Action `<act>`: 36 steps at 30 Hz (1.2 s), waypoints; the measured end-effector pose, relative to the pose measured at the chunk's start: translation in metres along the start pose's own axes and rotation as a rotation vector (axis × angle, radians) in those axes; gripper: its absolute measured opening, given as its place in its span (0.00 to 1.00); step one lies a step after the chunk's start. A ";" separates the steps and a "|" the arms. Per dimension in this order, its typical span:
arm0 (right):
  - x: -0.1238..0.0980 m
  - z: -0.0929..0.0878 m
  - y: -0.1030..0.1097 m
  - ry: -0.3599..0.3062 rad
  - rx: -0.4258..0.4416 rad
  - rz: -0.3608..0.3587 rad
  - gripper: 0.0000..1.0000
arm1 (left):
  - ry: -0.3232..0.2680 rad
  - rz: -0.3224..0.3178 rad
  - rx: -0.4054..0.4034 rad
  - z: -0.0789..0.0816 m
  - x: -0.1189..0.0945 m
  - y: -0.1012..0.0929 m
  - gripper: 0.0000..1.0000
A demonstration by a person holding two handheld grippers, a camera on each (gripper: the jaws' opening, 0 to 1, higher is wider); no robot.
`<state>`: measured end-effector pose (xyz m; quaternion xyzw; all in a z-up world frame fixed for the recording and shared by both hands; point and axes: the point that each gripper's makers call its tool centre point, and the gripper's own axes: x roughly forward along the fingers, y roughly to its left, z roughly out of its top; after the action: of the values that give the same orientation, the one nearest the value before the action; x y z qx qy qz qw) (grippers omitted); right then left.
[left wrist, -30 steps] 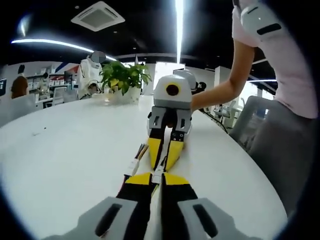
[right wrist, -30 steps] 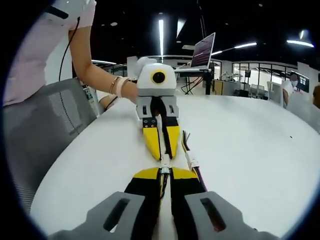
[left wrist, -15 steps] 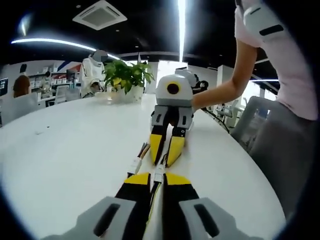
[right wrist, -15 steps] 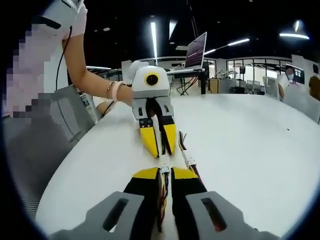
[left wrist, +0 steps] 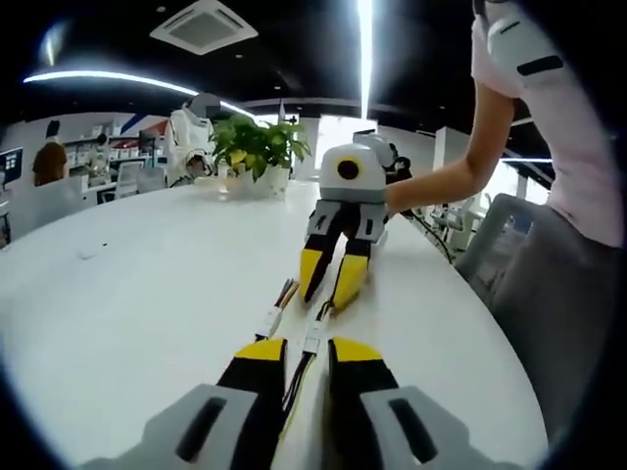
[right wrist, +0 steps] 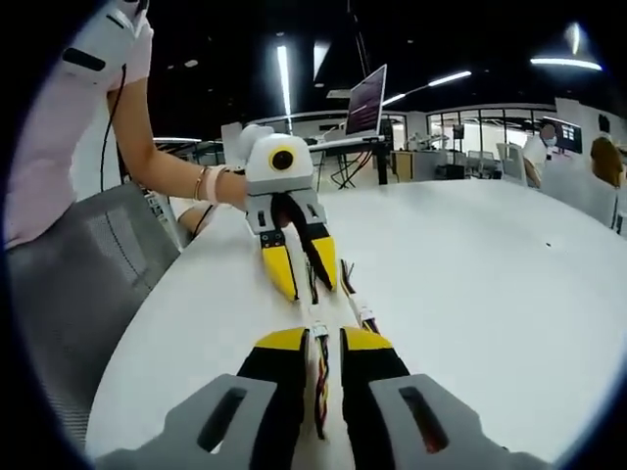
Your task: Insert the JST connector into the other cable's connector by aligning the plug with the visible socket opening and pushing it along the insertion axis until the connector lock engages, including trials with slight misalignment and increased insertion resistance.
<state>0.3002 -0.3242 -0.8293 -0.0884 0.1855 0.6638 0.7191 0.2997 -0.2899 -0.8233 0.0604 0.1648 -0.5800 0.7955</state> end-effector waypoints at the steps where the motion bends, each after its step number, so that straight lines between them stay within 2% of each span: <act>1: 0.000 0.000 0.000 0.000 0.001 -0.001 0.10 | 0.000 0.006 0.002 0.001 -0.001 0.001 0.15; 10: -0.007 0.001 0.003 0.002 0.017 -0.034 0.27 | 0.026 0.033 0.011 0.000 -0.006 0.002 0.23; 12: -0.008 0.000 0.003 0.003 0.029 -0.040 0.27 | 0.031 0.040 0.004 0.000 -0.009 0.002 0.25; 13: -0.009 0.001 0.004 0.001 0.036 -0.042 0.27 | 0.035 0.046 0.005 0.000 -0.010 0.003 0.28; 15: -0.011 0.002 0.005 -0.009 0.055 -0.052 0.29 | 0.047 0.076 -0.046 0.001 -0.012 0.005 0.36; 18: -0.012 0.005 0.005 -0.029 0.072 -0.062 0.35 | 0.053 0.096 -0.027 0.006 -0.015 0.007 0.50; 22: -0.013 0.003 0.002 -0.032 0.083 -0.086 0.38 | 0.045 0.113 -0.031 0.013 -0.018 0.007 0.56; 25: -0.014 0.004 0.003 -0.039 0.086 -0.094 0.42 | 0.058 0.127 -0.038 0.013 -0.020 0.007 0.56; 28: -0.015 0.004 0.005 -0.035 0.093 -0.102 0.44 | 0.073 0.148 -0.050 0.012 -0.020 0.006 0.67; 31: -0.016 0.005 0.005 -0.039 0.104 -0.120 0.51 | 0.121 0.175 -0.107 0.003 -0.023 0.005 0.75; 36: -0.020 0.010 0.008 -0.046 0.105 -0.155 0.55 | 0.114 0.189 -0.107 0.006 -0.028 0.005 0.80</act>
<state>0.2931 -0.3380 -0.8119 -0.0493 0.1960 0.5975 0.7759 0.2978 -0.2652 -0.8087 0.0659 0.2339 -0.4885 0.8380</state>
